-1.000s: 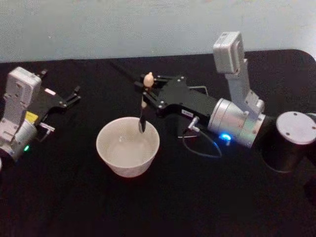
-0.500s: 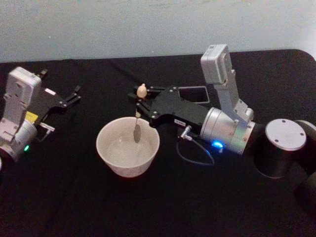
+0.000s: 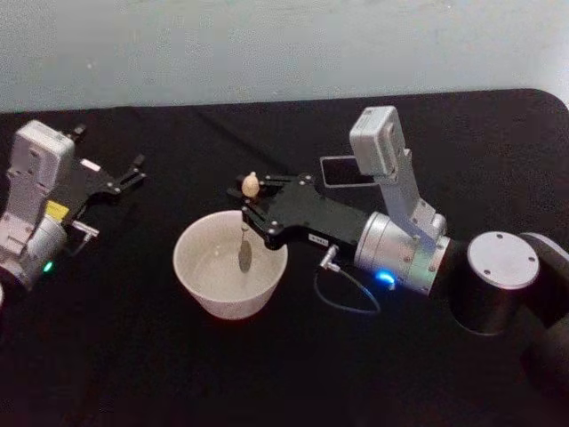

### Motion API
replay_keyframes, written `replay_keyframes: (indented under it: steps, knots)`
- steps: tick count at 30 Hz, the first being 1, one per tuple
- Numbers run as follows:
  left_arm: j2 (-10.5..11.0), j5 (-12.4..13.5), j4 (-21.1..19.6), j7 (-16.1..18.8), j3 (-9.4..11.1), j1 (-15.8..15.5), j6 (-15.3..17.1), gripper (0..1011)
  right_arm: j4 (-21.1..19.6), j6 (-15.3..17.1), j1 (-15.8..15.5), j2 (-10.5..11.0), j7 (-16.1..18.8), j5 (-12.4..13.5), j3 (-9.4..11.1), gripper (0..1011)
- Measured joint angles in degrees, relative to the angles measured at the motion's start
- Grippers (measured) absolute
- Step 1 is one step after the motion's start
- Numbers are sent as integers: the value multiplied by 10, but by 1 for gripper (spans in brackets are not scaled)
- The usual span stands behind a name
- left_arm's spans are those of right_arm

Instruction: Pick up the stirring spoon with one hand, stir inside the cup, then place it back in its original position.

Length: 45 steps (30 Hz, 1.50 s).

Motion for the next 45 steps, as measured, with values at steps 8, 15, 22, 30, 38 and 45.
replay_keyframes:
  steps: [8, 15, 22, 30, 38, 45]
  knots:
    - [0, 0, 0, 0, 0, 0, 0, 1001, 9, -10, -3, -4, 4, -8, 0, 173]
    - [0, 0, 0, 0, 0, 0, 0, 1001, 11, -10, -7, -5, 7, -15, -2, 173]
    - [0, 0, 0, 0, 0, 0, 0, 1001, 12, -10, -8, -8, 9, -19, -5, 173]
    - [0, 0, 0, 0, 0, 0, 0, 1001, 17, -6, -1, -17, 14, -26, -14, 173]
    - [0, 0, 0, 0, 0, 0, 0, 1001, 28, -5, 8, -30, 12, -34, -20, 173]
    - [0, 0, 0, 0, 0, 0, 0, 1001, 51, -8, 19, -47, -1, -41, -19, 173]
